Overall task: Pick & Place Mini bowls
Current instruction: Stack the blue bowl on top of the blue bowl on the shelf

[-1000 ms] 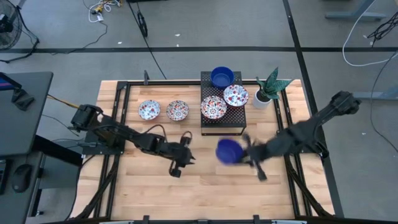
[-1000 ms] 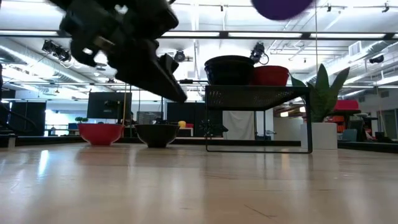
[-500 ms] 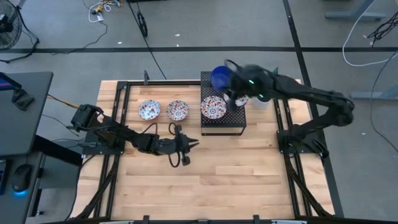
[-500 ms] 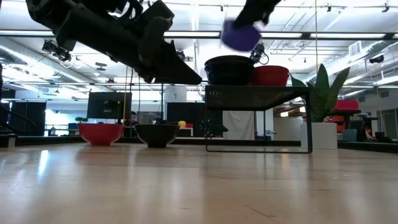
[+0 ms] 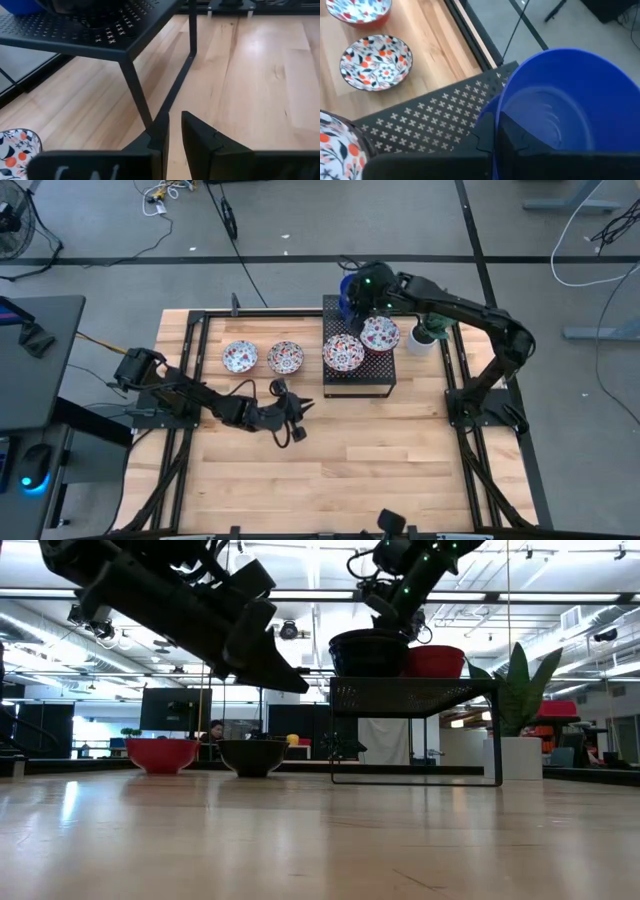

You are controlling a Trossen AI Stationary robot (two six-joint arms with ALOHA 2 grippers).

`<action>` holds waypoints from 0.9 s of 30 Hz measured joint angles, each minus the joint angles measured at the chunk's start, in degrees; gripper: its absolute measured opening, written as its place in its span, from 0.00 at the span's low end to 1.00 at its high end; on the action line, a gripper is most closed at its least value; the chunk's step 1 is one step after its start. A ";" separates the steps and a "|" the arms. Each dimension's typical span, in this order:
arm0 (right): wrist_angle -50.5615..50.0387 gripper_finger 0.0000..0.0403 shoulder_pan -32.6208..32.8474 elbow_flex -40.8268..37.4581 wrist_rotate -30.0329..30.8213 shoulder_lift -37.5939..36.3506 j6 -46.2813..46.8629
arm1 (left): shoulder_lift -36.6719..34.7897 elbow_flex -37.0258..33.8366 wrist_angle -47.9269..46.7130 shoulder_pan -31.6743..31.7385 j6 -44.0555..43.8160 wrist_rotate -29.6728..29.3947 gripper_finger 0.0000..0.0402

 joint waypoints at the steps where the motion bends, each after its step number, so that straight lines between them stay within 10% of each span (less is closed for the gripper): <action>1: -0.27 0.02 -0.13 0.00 -0.13 0.05 0.31 | 0.00 0.00 0.00 0.00 0.00 0.02 0.13; 27: -0.87 0.07 -1.59 -0.61 -1.56 3.42 2.32 | 0.00 0.00 0.04 -0.35 -1.01 0.59 0.13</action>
